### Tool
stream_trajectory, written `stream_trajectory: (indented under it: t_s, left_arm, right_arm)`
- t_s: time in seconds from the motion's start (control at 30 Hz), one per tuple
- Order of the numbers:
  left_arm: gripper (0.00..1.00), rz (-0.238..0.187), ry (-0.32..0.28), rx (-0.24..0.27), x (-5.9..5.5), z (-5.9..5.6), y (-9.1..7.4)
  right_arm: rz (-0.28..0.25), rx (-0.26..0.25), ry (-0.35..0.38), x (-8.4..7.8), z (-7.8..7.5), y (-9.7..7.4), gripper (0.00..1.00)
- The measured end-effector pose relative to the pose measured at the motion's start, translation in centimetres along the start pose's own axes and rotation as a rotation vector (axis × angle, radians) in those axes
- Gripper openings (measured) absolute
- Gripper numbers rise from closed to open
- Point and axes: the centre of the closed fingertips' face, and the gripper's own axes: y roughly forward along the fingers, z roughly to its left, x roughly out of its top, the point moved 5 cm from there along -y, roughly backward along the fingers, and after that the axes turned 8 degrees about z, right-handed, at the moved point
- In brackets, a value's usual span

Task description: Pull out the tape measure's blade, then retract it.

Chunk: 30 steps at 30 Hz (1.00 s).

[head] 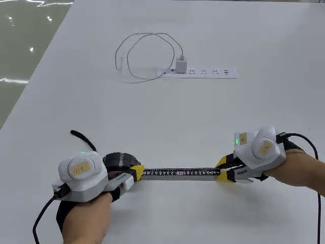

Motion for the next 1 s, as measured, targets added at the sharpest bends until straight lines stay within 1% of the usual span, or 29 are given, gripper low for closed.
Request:
stream_trajectory:
  t_s: [1.0]
  left_arm:
    - [0.58, -0.006, -0.015, -0.016, -0.1, 0.1, -0.1]
  right_arm:
    - [-0.034, 0.012, -0.005, 2.7, -0.1, 1.3, 0.09]
